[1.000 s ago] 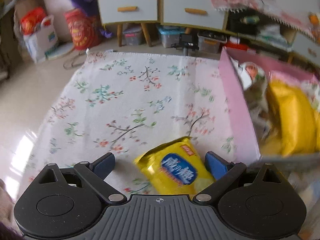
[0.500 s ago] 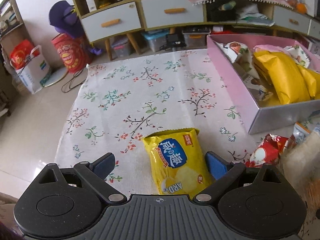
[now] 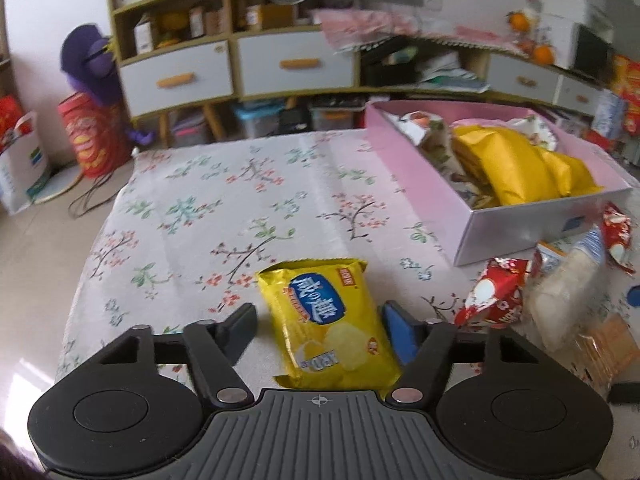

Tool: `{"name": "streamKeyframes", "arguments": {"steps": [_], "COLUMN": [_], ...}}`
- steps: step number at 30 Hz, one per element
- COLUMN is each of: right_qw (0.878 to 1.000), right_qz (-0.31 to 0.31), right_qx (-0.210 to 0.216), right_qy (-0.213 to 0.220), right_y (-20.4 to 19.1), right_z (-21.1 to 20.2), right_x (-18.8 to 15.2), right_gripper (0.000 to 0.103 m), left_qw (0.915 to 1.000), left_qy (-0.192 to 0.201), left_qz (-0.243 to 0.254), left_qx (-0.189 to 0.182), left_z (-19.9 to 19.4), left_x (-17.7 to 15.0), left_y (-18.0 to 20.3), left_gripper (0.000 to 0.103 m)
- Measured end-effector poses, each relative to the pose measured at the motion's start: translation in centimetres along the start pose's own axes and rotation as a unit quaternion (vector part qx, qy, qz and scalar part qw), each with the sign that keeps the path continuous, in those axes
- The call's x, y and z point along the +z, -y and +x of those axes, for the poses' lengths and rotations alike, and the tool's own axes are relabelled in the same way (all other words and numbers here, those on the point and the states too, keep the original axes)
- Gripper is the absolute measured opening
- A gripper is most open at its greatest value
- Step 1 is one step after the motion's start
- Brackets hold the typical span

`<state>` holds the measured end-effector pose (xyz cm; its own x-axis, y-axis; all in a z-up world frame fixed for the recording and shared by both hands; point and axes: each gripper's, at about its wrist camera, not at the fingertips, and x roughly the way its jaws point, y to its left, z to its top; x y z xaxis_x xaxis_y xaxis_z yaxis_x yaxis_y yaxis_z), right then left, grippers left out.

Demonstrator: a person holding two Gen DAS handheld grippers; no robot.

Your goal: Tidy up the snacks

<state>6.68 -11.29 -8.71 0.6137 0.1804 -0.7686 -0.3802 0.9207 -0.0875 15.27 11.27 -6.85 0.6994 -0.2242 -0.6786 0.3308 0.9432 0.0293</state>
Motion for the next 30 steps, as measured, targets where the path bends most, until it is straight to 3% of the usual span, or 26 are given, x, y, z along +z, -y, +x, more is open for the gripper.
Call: {"name": "streamKeyframes", "arguments": {"steps": [2, 6, 8, 12, 21, 28, 29, 30], "right_qw": [1.0, 1.0, 1.0, 1.0, 1.0, 1.0, 1.0, 1.0], "right_qz": [0.002, 0.002, -0.003, 0.003, 0.007, -0.002, -0.001, 0.001], "right_qx": [-0.001, 0.0, -0.001, 0.016, 0.021, 0.018, 0.015, 0.01], "right_qy": [0.0, 0.002, 0.005, -0.004, -0.004, 0.001, 0.001, 0.005], "right_y": [0.0, -0.2, -0.5, -0.6, -0.9, -1.0, -1.0, -0.9], "right_z": [-0.1, -0.1, -0.2, -0.3, -0.3, -0.7, -0.7, -0.7], "right_x": [0.0, 0.4, 0.7, 1.0, 1.5, 1.6, 1.6, 1.7], "right_gripper": [0.065, 0.05, 0.037, 0.0, 0.0, 0.0, 0.007, 0.033], "left_qw": [0.9999, 0.9997, 0.9997, 0.9997, 0.9991, 0.9992, 0.9993, 0.9993], "left_qy": [0.008, 0.015, 0.016, 0.013, 0.01, 0.006, 0.005, 0.003], "left_qz": [0.007, 0.014, 0.011, -0.003, -0.027, -0.02, -0.017, -0.014], "left_qx": [-0.007, -0.01, -0.015, -0.021, -0.032, -0.034, -0.034, -0.035], "left_z": [0.0, 0.1, 0.1, -0.1, -0.6, -0.7, -0.7, -0.7], "left_x": [-0.1, -0.1, -0.1, -0.2, -0.5, -0.5, -0.4, -0.4], "left_y": [0.2, 0.4, 0.2, -0.4, -1.8, -1.6, -1.5, -1.4], "left_gripper": [0.051, 0.049, 0.049, 0.048, 0.048, 0.048, 0.048, 0.048]}}
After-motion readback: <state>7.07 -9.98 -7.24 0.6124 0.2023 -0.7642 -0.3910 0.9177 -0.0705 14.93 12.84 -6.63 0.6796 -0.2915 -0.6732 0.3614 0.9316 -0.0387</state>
